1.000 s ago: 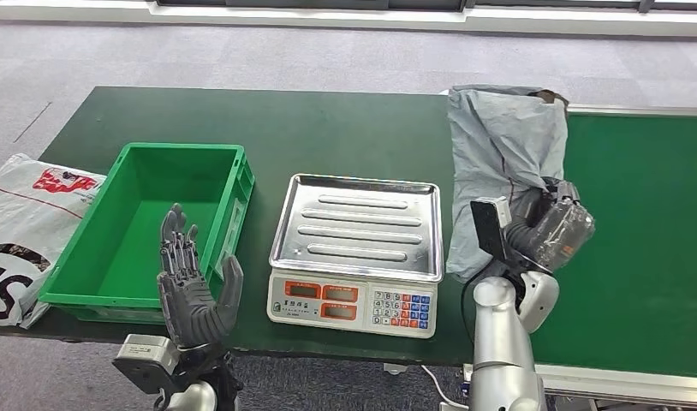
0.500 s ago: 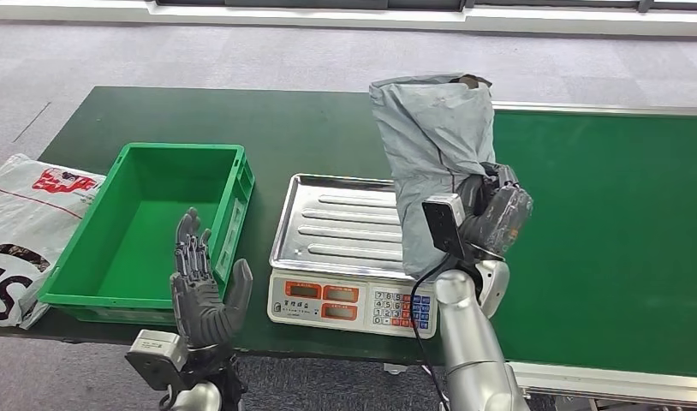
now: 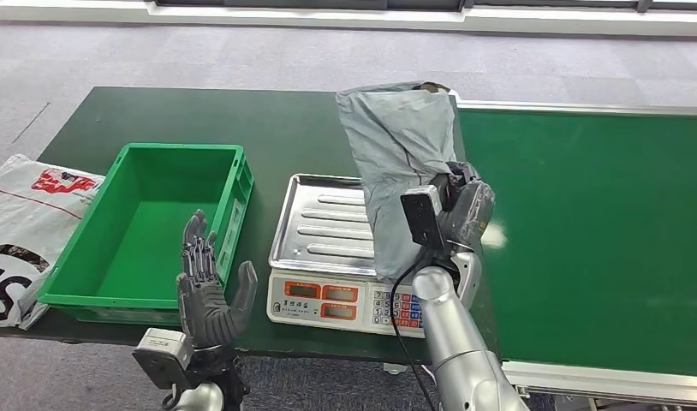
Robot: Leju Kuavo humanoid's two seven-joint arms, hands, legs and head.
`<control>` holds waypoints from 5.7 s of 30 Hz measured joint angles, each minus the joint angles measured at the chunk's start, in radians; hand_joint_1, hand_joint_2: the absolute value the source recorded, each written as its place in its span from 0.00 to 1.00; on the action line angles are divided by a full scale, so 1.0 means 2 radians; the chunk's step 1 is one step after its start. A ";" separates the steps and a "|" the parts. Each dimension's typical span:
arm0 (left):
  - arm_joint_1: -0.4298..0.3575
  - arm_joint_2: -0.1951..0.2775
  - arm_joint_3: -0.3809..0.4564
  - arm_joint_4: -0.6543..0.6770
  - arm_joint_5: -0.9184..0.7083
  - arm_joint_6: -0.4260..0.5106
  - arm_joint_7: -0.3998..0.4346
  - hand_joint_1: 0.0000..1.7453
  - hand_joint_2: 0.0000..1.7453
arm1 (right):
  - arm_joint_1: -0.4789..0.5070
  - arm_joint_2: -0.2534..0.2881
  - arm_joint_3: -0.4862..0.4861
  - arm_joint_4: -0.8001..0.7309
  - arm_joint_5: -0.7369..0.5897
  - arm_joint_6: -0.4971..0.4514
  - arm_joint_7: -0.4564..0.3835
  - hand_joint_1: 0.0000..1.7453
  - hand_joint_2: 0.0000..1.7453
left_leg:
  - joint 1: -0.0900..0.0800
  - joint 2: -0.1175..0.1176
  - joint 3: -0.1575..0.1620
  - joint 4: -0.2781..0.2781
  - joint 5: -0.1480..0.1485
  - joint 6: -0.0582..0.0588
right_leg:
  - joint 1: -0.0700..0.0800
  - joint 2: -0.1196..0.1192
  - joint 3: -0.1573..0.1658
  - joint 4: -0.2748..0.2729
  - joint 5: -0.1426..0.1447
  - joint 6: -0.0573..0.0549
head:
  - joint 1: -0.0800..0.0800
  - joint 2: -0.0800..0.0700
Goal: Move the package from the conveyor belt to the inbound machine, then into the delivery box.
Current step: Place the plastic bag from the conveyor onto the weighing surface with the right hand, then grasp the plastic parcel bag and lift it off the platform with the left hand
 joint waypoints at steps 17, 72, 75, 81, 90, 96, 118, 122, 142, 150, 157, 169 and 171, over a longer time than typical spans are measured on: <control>-0.015 0.000 0.000 0.027 0.000 -0.024 0.000 0.00 1.00 | -0.083 0.000 0.050 0.182 0.057 0.114 0.105 1.00 1.00 | 0.000 0.001 0.000 0.000 0.000 0.000 | 0.000 0.000 0.000 0.000 0.000 0.000 | 0.000 0.000; -0.041 0.000 0.000 0.058 -0.002 -0.040 0.000 0.00 1.00 | -0.086 0.000 0.085 0.221 0.046 0.087 0.004 0.00 1.00 | 0.000 0.001 0.000 0.000 0.000 0.000 | 0.000 0.001 0.000 0.000 0.000 0.000 | 0.000 0.000; -0.040 0.000 0.000 0.058 -0.003 -0.035 0.000 0.00 1.00 | -0.085 0.000 0.076 0.216 0.029 0.050 0.000 0.00 1.00 | 0.000 0.001 0.000 0.000 0.000 0.000 | 0.000 0.001 0.000 0.000 0.000 0.000 | 0.000 0.000; -0.040 0.000 0.000 0.059 -0.004 -0.026 0.000 0.00 1.00 | -0.083 0.000 0.045 0.206 -0.008 0.023 -0.024 0.00 1.00 | 0.000 0.001 0.000 0.000 0.000 0.000 | 0.000 0.001 0.000 0.000 0.000 0.000 | 0.000 0.000; -0.041 -0.001 0.000 0.059 -0.004 -0.022 0.000 0.00 1.00 | -0.080 0.000 0.028 0.198 -0.028 0.015 -0.044 0.00 1.00 | 0.000 0.001 0.000 0.000 0.000 0.000 | 0.000 0.001 0.000 0.000 0.000 0.000 | 0.000 0.000; -0.041 -0.001 0.000 0.060 -0.004 -0.015 0.000 0.00 1.00 | -0.075 0.000 0.026 0.182 -0.063 0.013 -0.055 0.00 1.00 | 0.000 0.001 0.000 0.000 0.000 0.000 | 0.000 0.001 0.000 0.000 0.000 0.000 | 0.000 0.000; -0.060 0.002 0.018 0.104 -0.061 0.095 0.000 0.00 1.00 | 0.063 0.000 0.139 -0.196 -0.178 -0.020 -0.060 0.00 1.00 | 0.000 0.000 0.000 0.000 0.000 0.000 | 0.000 0.000 0.000 0.000 0.000 0.000 | 0.000 0.000; -0.089 0.001 0.032 0.134 -0.123 0.094 0.004 0.00 1.00 | 0.080 -0.002 0.141 -0.277 -0.175 -0.020 -0.060 0.00 1.00 | 0.000 0.000 0.000 0.000 0.000 0.000 | 0.000 0.000 0.000 0.000 0.000 0.000 | 0.000 0.000; -0.302 -0.012 0.067 0.352 -0.360 0.075 0.079 0.00 1.00 | 0.118 -0.014 0.177 -0.449 -0.168 -0.020 -0.060 0.00 1.00 | 0.000 0.000 0.000 0.000 0.001 -0.001 | 0.000 0.000 0.000 0.000 0.001 -0.001 | 0.000 0.000; -0.361 -0.030 0.067 0.438 -0.360 0.016 0.088 0.00 1.00 | 0.118 -0.015 0.178 -0.449 -0.171 -0.020 -0.060 0.00 1.00 | 0.000 0.000 0.000 0.000 0.001 -0.001 | 0.000 0.000 0.000 0.000 0.001 -0.001 | 0.000 0.000; -0.386 -0.034 0.067 0.504 -0.389 0.008 0.109 0.00 1.00 | 0.120 -0.015 0.178 -0.449 -0.169 -0.020 -0.060 0.00 1.00 | 0.000 0.000 0.000 0.000 0.001 -0.001 | 0.000 0.000 0.000 0.000 0.001 -0.001 | 0.000 0.000; -0.397 -0.036 0.045 0.588 -0.476 -0.009 0.188 0.00 1.00 | 0.122 -0.017 0.184 -0.448 -0.164 -0.020 -0.059 0.00 1.00 | 0.000 0.000 0.000 0.000 0.001 -0.001 | 0.000 0.000 0.000 0.000 0.001 -0.001 | 0.000 0.000; -0.401 -0.032 0.034 0.596 -0.499 -0.021 0.204 0.00 1.00 | 0.122 -0.017 0.184 -0.448 -0.162 -0.020 -0.059 0.00 1.00 | 0.000 0.000 0.000 0.000 0.001 -0.001 | 0.000 0.000 0.000 0.000 0.001 -0.001 | 0.000 0.000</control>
